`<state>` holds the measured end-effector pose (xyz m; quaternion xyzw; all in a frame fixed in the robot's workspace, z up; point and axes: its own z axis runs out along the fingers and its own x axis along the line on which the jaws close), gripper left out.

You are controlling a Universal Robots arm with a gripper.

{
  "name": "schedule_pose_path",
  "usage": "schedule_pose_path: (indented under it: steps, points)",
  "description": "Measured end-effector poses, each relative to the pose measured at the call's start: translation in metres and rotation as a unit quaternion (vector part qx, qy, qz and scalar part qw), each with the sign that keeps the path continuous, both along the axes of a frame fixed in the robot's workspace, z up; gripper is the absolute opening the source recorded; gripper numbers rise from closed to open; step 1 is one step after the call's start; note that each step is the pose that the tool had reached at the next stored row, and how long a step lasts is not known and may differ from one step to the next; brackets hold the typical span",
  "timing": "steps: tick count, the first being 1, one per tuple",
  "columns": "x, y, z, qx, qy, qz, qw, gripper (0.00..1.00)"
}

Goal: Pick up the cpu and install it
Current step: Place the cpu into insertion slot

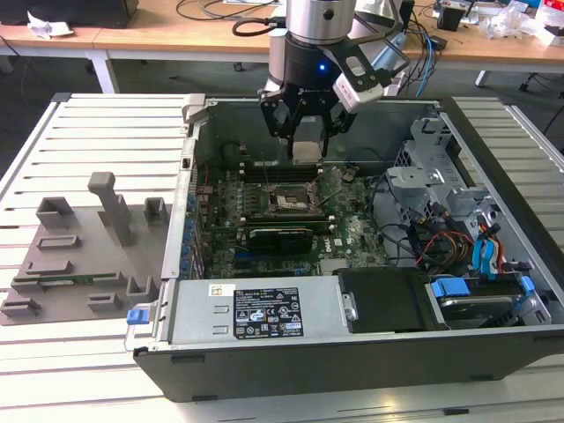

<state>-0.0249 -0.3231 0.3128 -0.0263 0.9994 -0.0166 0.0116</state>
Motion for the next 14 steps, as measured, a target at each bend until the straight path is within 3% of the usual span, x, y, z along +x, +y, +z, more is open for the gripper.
schedule_pose_path:
  steps: [5, 9, 12, 14]
  points:
    - [0.0000, 0.0000, -0.0001, 0.0000, 0.0000, -0.001, 1.0000, 0.55]
    - [0.0000, 0.0000, -0.0002, -0.0001, 0.0000, -0.025, 0.9997, 0.55]
    - [0.0000, 0.0000, -0.0002, -0.0007, 0.0000, -0.052, 0.9987, 0.55]
    - [0.0000, 0.0000, -0.0003, -0.0010, -0.0001, -0.076, 0.9971, 0.55]
